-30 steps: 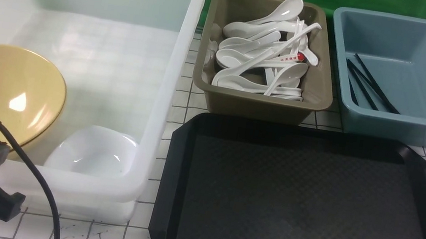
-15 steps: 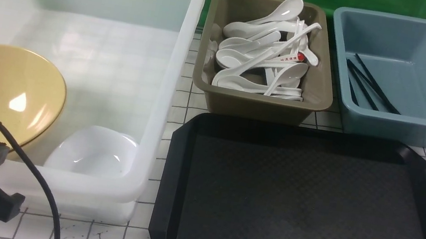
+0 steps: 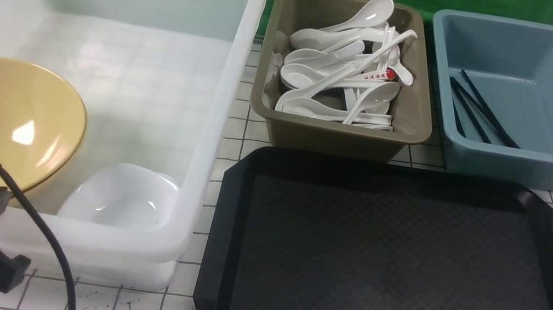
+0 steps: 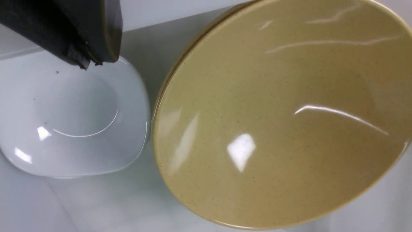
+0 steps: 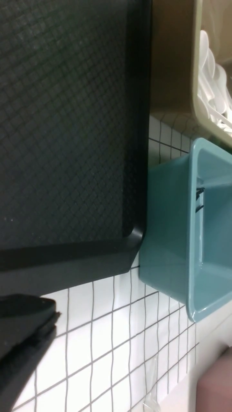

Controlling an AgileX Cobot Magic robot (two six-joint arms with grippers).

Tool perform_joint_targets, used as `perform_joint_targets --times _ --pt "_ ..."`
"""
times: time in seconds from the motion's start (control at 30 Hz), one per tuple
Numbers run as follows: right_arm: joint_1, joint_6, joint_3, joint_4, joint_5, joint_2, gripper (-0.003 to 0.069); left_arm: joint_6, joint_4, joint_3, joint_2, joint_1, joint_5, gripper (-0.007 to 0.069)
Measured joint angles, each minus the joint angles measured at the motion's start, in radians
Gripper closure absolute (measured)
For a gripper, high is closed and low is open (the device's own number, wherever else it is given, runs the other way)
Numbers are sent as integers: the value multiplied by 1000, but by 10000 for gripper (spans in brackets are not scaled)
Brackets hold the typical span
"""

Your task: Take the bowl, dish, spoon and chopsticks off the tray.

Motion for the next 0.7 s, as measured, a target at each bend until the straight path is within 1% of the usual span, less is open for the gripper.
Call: perform_joint_targets --times 0.07,0.13,0.23,0.3,0.37,0.4,0.43,0.47,0.5,0.53,0.57,0.6,0.67,0.7 --pt "0 0 0 0 0 0 610 -3 19 13 -64 7 56 631" --pt "0 0 0 0 0 0 610 -22 24 16 -178 20 67 631" --pt "0 0 0 0 0 0 610 -40 6 21 -371 66 -42 631" --pt "0 0 0 0 0 0 610 13 -36 50 -489 134 -173 631" --pt "0 0 0 0 0 0 610 88 -126 91 -563 207 -269 631" --pt "0 0 0 0 0 0 610 146 -202 125 -603 252 -321 631" --pt "0 0 0 0 0 0 610 171 -219 140 -618 261 -340 631" --pt "0 0 0 0 1 0 610 303 -408 230 -663 356 -415 631" --pt "0 0 0 0 1 0 610 316 -446 240 -664 374 -420 631" --pt "0 0 0 0 1 0 610 405 -555 311 -670 426 -450 631" --pt "0 0 0 1 1 0 610 450 -632 350 -671 457 -463 631" --pt "0 0 0 1 1 0 610 460 -646 360 -671 471 -465 631" --pt "0 0 0 1 1 0 610 538 -756 442 -671 521 -447 631" --pt "0 0 0 1 1 0 610 551 -772 447 -671 527 -427 631"
